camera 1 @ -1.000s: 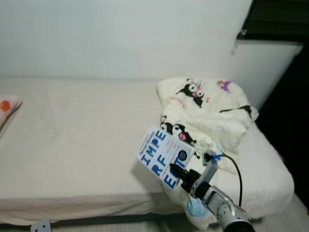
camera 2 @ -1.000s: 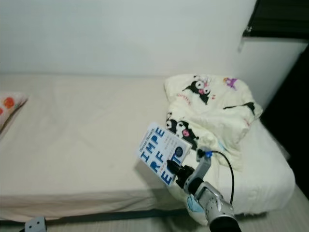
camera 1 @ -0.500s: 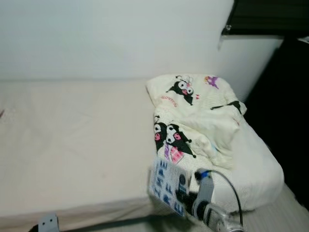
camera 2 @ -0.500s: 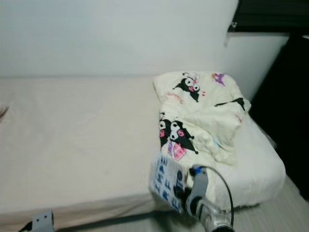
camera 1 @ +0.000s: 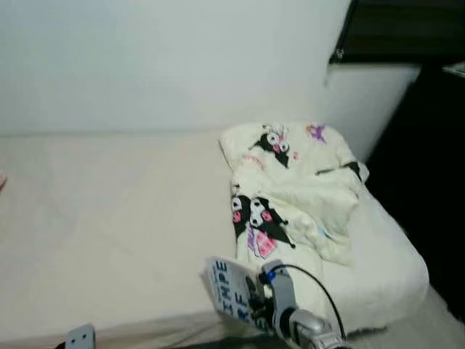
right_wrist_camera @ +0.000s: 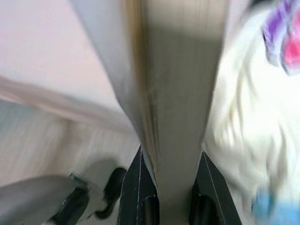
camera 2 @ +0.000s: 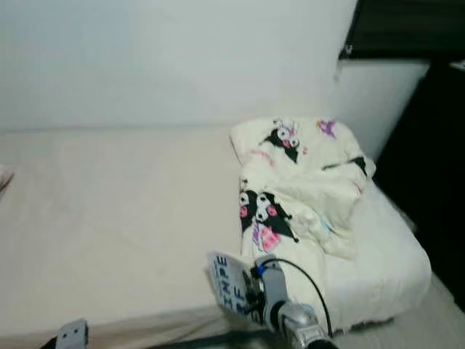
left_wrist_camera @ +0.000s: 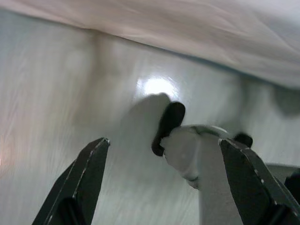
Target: Clean up the room
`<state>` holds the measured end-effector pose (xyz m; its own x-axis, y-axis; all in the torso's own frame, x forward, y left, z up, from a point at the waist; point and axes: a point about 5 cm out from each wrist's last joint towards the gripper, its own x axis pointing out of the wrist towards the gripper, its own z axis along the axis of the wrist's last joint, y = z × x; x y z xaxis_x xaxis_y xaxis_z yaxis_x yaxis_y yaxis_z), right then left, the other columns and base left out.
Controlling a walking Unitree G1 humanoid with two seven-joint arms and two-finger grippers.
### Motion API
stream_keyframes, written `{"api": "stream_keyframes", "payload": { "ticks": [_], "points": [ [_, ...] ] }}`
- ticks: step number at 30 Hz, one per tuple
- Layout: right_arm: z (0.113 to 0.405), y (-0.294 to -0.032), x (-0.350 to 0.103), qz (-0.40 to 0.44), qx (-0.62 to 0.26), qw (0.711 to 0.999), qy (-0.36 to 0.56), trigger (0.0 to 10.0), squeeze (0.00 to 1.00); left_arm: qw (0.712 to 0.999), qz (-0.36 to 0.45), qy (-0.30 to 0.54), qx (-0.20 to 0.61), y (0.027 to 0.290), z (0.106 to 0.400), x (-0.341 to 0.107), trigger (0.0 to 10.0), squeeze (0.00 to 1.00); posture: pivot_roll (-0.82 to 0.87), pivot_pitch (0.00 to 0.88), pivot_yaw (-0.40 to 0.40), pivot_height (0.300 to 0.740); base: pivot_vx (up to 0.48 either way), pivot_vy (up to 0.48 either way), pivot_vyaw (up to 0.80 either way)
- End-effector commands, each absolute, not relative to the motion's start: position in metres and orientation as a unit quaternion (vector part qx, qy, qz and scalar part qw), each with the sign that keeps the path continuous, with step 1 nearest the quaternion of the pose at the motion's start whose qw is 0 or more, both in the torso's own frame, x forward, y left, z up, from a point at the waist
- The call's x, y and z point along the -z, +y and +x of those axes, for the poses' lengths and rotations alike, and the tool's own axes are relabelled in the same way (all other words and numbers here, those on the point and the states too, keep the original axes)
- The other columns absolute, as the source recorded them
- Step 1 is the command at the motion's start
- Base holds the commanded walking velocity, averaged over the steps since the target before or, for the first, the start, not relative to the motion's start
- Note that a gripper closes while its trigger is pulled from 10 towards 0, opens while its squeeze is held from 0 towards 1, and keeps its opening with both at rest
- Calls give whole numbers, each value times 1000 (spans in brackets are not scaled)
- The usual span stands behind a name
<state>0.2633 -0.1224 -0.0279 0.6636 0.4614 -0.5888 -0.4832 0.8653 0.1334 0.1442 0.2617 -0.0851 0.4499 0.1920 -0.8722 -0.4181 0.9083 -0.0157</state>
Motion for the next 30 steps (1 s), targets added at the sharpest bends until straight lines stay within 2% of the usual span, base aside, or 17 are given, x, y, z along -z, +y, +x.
{"api": "stream_keyframes", "payload": {
  "ticks": [1,9,13,18,27,30],
  "points": [
    [264,-111,25,-21,-288,909,299,10000,0,836,-113,503,-188,267,138,86,10000,0,-88,38,-60,740,0,0,781],
    [271,-98,15,-36,-329,905,268,10000,0,834,-103,508,-189,267,136,87,10000,0,-89,20,-58,740,0,0,781],
    [275,-97,11,-41,-336,904,259,10000,0,837,-102,507,-177,251,144,89,10000,0,-91,16,-48,740,0,0,781],
    [275,-98,11,-41,-335,905,259,10000,0,839,-101,506,-174,249,146,89,10000,0,-92,18,-49,740,0,0,781],
    [274,-113,15,-37,-305,912,271,10000,0,835,-97,513,-175,258,133,91,10000,0,-100,29,-48,740,0,0,779],
    [268,-129,22,-29,-267,918,292,10000,0,831,-96,520,-175,259,125,93,10000,0,-102,31,-49,740,0,0,781]
  ]
}}
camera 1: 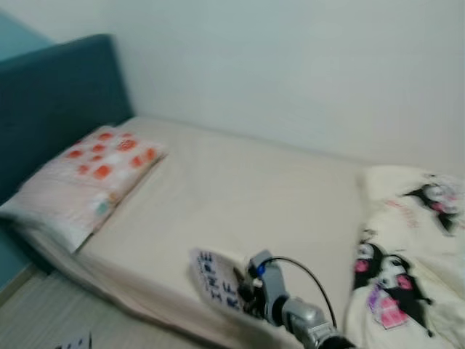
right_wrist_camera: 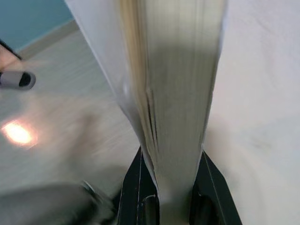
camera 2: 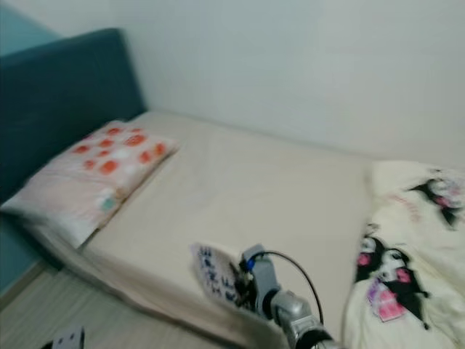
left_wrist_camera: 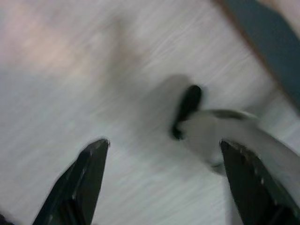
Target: Clean up the room
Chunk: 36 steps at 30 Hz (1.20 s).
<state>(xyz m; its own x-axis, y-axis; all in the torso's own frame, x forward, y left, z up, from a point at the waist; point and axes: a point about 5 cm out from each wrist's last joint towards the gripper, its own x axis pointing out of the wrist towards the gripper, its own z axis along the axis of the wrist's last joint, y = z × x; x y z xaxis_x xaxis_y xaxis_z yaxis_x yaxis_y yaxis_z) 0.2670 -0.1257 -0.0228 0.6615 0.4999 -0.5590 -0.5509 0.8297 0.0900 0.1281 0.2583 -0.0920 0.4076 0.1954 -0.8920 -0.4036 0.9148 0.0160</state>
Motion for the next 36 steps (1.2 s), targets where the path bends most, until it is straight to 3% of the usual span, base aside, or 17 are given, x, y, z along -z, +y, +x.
{"api": "stream_keyframes", "payload": {
  "ticks": [1,15,31,36],
  "points": [
    [267,-131,24,-25,-261,918,297,10000,0,830,-95,521,-174,259,124,93,10000,0,-102,31,-49,740,0,0,781],
    [227,-160,57,78,-142,912,376,10000,0,830,-88,527,-161,256,121,95,10000,0,-104,37,-52,740,0,0,780],
    [226,-163,57,103,-115,915,374,10000,0,834,-85,525,-143,254,122,95,10000,0,-101,42,-53,740,0,0,780],
    [230,-166,56,119,-90,917,370,10000,0,836,-82,527,-133,252,122,95,10000,0,-104,42,-52,740,480,0,0]
  ]
}}
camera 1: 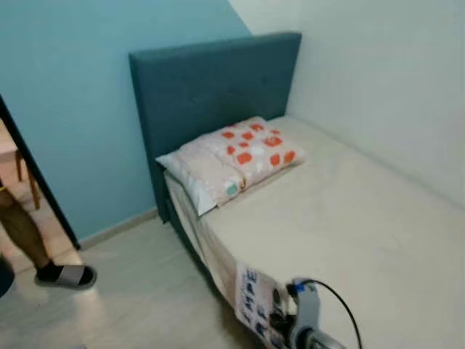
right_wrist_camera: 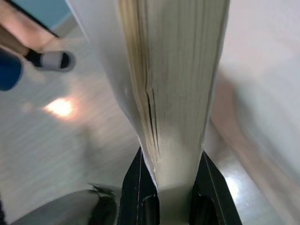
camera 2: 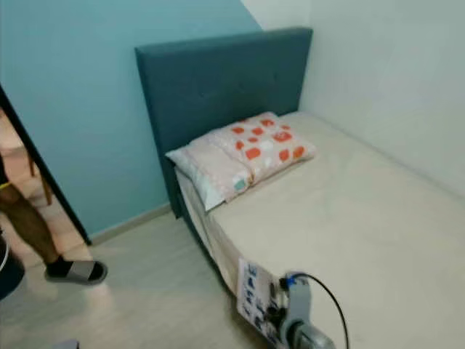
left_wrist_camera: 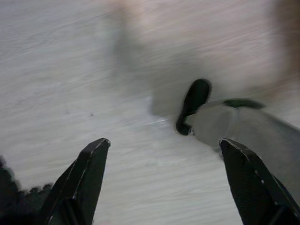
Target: Clean up the room
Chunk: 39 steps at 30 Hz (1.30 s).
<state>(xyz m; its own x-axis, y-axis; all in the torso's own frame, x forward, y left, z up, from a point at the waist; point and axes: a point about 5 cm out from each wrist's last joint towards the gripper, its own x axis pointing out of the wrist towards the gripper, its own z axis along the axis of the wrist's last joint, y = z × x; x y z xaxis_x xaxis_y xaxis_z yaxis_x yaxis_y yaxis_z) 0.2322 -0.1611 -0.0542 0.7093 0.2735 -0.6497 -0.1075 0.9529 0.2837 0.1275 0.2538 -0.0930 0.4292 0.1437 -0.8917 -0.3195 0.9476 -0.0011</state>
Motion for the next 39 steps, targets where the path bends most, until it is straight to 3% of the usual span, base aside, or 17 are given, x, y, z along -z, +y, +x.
{"api": "stream_keyframes", "payload": {
  "ticks": [1,11,21,29,38,39],
  "points": [
    [231,-166,54,119,-93,918,366,10000,0,836,-82,527,-132,252,122,95,10000,0,-106,42,-51,740,480,0,0],
    [232,-167,53,114,-98,921,358,10000,0,836,-80,529,-125,251,121,96,10000,0,-112,48,-49,740,480,0,748],
    [236,-177,51,107,-52,926,360,10000,0,838,-85,526,-120,250,121,96,10000,0,-118,52,-46,740,472,0,0],
    [236,-188,51,124,-14,924,362,10000,0,841,-93,522,-108,246,124,96,10000,0,-123,51,-47,740,0,0,-800],
    [243,-193,44,196,19,926,321,10000,0,840,-91,523,-115,246,123,96,10000,0,-125,49,-46,740,0,-337,0],
    [246,-195,42,235,35,921,308,10000,0,838,-92,524,-120,246,122,97,10000,0,-123,49,-45,740,0,0,0]
  ]
}}
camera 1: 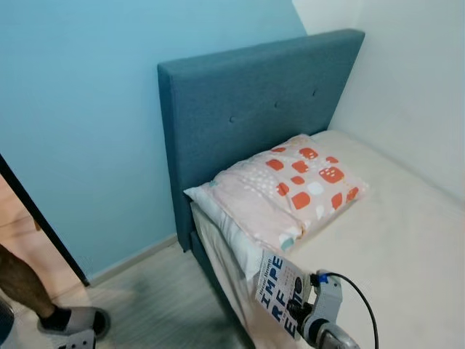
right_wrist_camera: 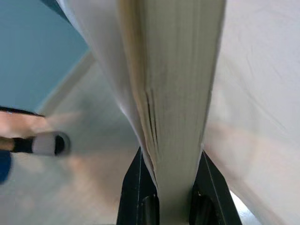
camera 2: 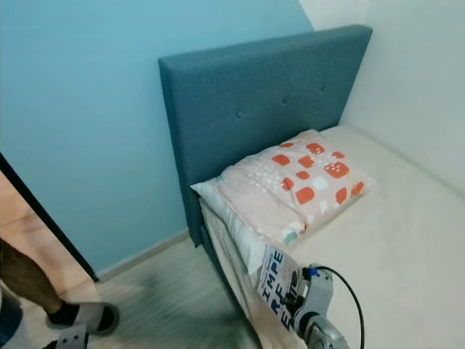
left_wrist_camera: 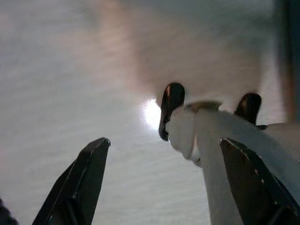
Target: Clean up the room
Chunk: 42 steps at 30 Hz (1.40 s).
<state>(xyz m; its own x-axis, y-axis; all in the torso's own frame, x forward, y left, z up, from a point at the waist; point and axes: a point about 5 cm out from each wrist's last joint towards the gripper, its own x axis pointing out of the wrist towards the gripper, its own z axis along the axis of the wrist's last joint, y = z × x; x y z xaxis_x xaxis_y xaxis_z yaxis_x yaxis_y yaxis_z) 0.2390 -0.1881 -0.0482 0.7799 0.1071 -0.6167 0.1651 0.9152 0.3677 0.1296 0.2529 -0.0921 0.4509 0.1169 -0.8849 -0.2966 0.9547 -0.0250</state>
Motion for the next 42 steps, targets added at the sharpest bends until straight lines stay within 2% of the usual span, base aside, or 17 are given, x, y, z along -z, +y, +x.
{"api": "stream_keyframes", "payload": {
  "ticks": [1,2,5,6,11,17,22,27,42],
  "points": [
    [246,-195,42,235,35,921,308,10000,0,838,-92,524,-120,246,122,97,10000,0,-123,49,-45,740,0,0,0],
    [251,-199,37,312,64,907,276,10000,0,837,-93,524,-124,247,122,97,10000,0,-120,51,-43,740,0,0,0],
    [253,-200,36,334,72,901,266,10000,0,837,-93,525,-125,247,121,97,10000,0,-120,51,-43,740,0,0,0],
    [258,-201,32,383,80,887,246,10000,0,837,-92,525,-125,248,121,97,10000,0,-118,52,-42,740,0,0,0],
    [261,-208,28,425,110,870,227,10000,0,837,-89,525,-126,249,121,96,10000,0,-112,59,-40,740,0,0,0],
    [257,-211,32,444,131,852,243,10000,0,836,-84,527,-125,251,119,96,10000,0,-107,72,-30,740,0,0,0],
    [247,-218,39,449,168,838,259,10000,0,835,-75,531,-125,254,116,96,10000,0,-93,92,-19,715,0,0,0],
    [248,-222,38,449,177,838,257,10000,0,834,-73,532,-125,255,115,96,10000,0,-82,112,-11,700,0,0,0],
    [265,-262,14,409,227,845,258,10000,0,830,-63,539,-131,260,107,97,10000,0,-35,179,5,640,0,0,0]
  ]
}}
